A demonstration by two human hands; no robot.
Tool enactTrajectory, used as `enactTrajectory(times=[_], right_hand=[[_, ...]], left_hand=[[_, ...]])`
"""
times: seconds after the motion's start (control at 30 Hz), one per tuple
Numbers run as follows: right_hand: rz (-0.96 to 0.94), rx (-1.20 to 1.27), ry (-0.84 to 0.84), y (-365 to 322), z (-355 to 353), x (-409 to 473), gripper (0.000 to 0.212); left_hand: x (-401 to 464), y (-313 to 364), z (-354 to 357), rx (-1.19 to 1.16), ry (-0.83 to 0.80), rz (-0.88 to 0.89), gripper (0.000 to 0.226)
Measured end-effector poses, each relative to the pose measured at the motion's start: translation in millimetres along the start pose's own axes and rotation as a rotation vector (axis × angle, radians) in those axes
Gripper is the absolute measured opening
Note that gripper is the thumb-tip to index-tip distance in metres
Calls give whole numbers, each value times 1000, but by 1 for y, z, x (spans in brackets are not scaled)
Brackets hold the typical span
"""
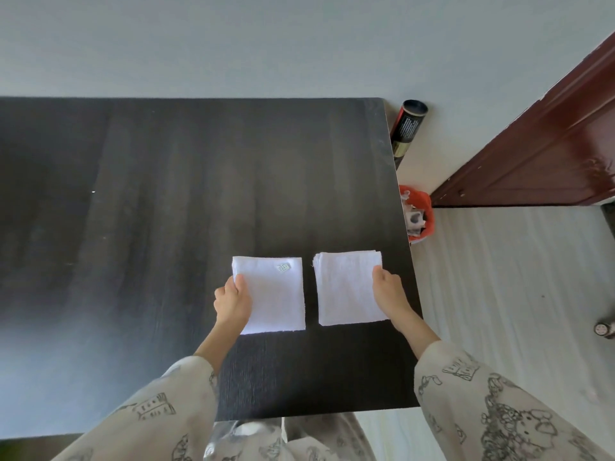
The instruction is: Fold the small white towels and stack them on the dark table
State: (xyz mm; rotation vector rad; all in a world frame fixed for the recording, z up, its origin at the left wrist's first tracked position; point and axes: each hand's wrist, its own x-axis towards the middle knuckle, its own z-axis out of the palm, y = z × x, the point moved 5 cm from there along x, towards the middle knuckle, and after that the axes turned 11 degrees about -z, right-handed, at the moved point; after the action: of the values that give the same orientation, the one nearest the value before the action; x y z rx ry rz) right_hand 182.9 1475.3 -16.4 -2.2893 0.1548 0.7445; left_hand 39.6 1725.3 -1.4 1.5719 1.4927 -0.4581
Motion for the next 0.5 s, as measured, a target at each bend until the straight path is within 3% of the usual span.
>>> enactTrajectory(times=[0.2,0.33,0.5], right_hand=[[-65,-39,-89,-16,24,-10,40],[-61,4,-56,-15,18,-15,38],[41,35,66,-4,4,-32,35]], left_hand=[[0,4,3,-38,-25,-58,53],[0,-1,0,-112,-52,-103,55],[22,-42,-4,-413,-120,-371,65]])
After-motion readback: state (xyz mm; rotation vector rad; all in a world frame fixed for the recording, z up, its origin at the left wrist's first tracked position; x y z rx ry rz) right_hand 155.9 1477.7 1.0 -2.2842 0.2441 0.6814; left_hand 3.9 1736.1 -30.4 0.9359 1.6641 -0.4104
